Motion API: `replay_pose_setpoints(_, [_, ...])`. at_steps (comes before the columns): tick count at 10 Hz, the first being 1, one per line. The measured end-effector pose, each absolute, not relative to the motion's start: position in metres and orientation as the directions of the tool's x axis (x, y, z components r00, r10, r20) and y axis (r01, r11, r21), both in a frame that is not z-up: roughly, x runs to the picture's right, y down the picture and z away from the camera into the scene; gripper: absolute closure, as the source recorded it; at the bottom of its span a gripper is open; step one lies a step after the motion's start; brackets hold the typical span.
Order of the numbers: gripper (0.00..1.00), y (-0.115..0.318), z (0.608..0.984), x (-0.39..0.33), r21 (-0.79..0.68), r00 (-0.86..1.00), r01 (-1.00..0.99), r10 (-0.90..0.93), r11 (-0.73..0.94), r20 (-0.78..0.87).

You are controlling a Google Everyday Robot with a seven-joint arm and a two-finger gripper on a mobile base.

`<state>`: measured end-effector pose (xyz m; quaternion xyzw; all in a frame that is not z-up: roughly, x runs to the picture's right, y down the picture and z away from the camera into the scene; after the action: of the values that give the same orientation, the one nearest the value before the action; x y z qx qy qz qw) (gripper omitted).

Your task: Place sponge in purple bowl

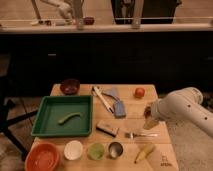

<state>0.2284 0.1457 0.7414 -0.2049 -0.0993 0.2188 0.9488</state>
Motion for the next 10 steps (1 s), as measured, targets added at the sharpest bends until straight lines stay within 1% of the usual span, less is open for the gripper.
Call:
replay_pose_setpoints(1, [0.2, 0.15, 0.748, 0.226, -0.435, 0.831, -0.463, 0.549, 0.772, 0.089])
replay_pose_setpoints(3, [0.2, 0.152, 0.765, 0.214, -0.449, 0.737, -0.577, 0.672, 0.682, 0.074])
replay_pose_setpoints(7, [0.2, 0.15, 0.794, 0.195, -0.451, 0.661, -0.644, 0.746, 0.618, 0.08])
replay_pose_setpoints(10, [0.2, 0.15, 0.827, 0.167, -0.47, 0.638, -0.653, 0.766, 0.594, 0.08])
